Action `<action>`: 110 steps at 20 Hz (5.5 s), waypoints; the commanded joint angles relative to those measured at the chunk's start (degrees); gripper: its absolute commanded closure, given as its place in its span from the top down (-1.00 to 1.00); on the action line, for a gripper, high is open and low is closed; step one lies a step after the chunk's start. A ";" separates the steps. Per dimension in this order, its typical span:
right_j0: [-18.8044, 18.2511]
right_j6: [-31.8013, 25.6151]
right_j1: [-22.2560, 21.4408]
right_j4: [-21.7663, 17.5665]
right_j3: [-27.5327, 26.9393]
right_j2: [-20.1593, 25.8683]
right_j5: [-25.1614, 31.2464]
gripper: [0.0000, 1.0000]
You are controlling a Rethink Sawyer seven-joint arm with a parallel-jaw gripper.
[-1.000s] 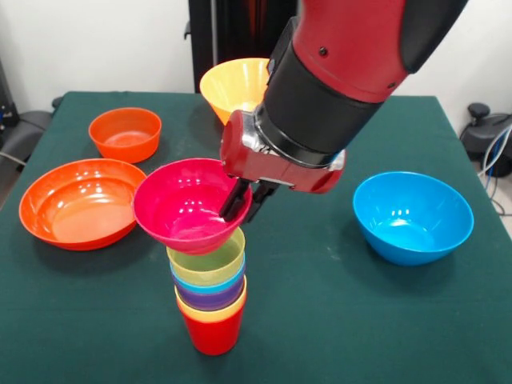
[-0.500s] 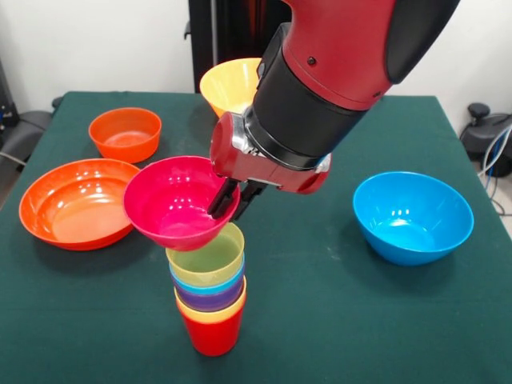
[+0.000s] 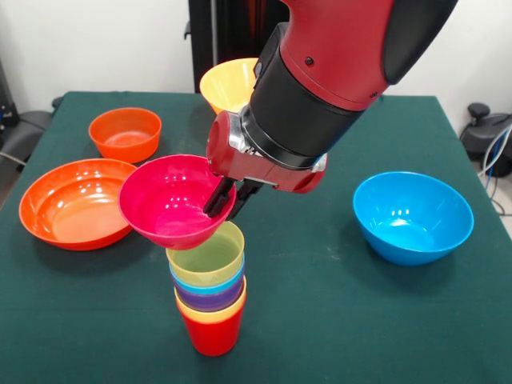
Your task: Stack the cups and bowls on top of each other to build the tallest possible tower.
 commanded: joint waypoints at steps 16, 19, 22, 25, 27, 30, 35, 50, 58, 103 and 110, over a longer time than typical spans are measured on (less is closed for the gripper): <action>0.60 -2.26 0.11 -2.24 2.93 4.79 -0.92 -1.00; 0.57 -2.08 -0.06 -2.05 3.52 5.26 -2.19 -1.00; 0.55 -1.63 0.11 -1.82 3.39 5.56 -2.76 -1.00; 0.58 -1.45 -0.04 -1.76 3.73 5.64 -3.02 -1.00; 0.64 -1.22 -0.32 -1.67 4.36 5.73 -3.29 -1.00; 0.64 -0.74 -0.66 -1.33 4.77 5.86 -2.99 -1.00; 0.62 -0.40 -0.34 -1.09 4.16 6.17 -3.03 -1.00; 0.62 1.41 -0.18 -0.07 5.53 7.30 -5.19 -1.00; 1.06 3.26 -0.03 0.13 6.05 7.19 -5.17 -1.00; 2.00 3.96 1.04 -0.90 6.75 6.01 -8.39 -1.00; 2.19 3.21 0.73 -1.17 7.62 5.57 -7.90 -1.00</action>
